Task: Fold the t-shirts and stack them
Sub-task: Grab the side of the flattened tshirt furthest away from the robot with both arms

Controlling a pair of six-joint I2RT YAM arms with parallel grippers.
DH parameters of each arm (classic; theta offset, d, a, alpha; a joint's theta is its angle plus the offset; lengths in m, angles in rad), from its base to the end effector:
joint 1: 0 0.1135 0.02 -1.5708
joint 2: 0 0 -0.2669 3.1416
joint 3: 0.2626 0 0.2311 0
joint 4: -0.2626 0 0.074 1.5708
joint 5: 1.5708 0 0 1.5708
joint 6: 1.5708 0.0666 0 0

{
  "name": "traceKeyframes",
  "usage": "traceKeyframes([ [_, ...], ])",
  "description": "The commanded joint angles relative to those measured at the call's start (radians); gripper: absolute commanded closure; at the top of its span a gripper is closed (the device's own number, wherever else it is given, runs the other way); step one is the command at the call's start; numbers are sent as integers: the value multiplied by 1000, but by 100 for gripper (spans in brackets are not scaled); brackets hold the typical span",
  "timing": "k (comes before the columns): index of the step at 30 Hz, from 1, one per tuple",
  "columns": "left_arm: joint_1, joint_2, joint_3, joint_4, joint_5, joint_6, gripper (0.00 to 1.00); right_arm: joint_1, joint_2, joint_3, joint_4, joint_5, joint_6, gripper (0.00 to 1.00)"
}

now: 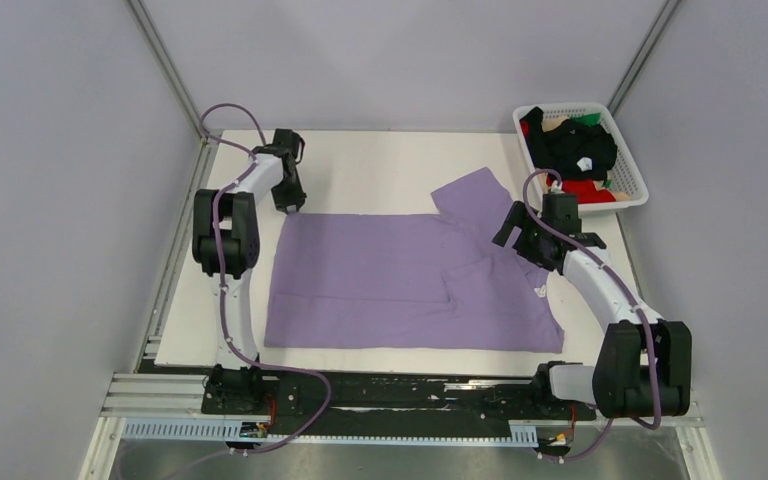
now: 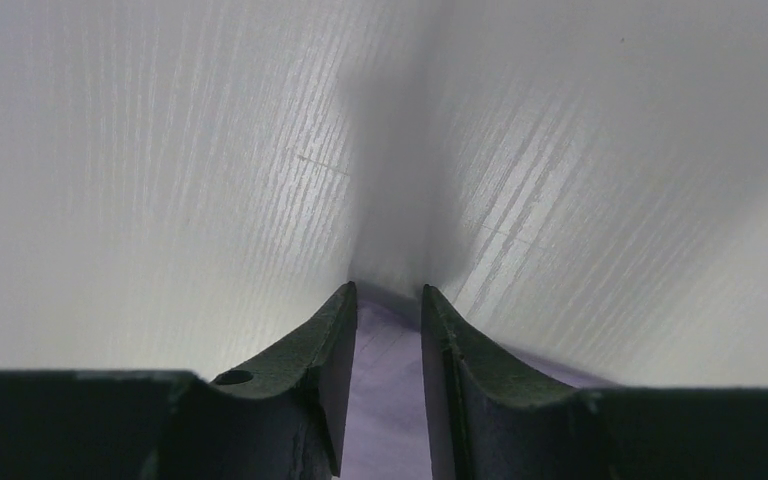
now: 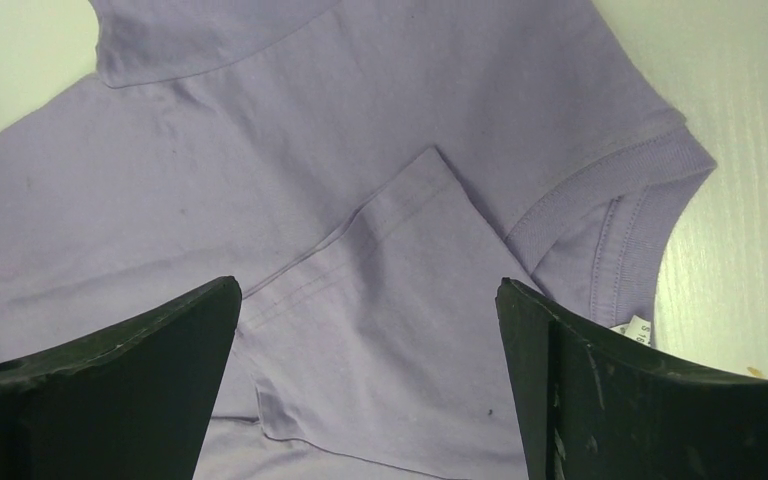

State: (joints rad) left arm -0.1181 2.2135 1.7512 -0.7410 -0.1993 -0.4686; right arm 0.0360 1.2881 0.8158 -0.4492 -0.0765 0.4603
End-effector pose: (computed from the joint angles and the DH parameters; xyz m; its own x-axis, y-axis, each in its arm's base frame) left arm 0.4549 -0.0407 0.1513 -0.8471 -0.3453 -0.4040 -0.3785 0.9256 0.0026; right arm 0.2561 0.0143 0.2099 -0.7496 0.4162 -0.5147 0.2801 0.9040 0.3231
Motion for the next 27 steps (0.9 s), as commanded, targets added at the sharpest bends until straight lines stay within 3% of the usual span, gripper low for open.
traceKeyframes([
  [1,-14,51,-17,-92,-20,3,66,-3,-31,1,41,33,-20,0],
  [4,-22,45,-24,-90,-16,2,76,-4,-25,7,44,35,-16,0],
  [7,-26,29,-34,-82,-22,-7,100,-4,-16,18,52,32,-11,0],
  [17,-28,-178,-171,49,-22,17,100,25,122,169,106,2,-30,0],
  [27,-38,-247,-226,80,48,17,100,100,602,692,73,133,-65,7],
])
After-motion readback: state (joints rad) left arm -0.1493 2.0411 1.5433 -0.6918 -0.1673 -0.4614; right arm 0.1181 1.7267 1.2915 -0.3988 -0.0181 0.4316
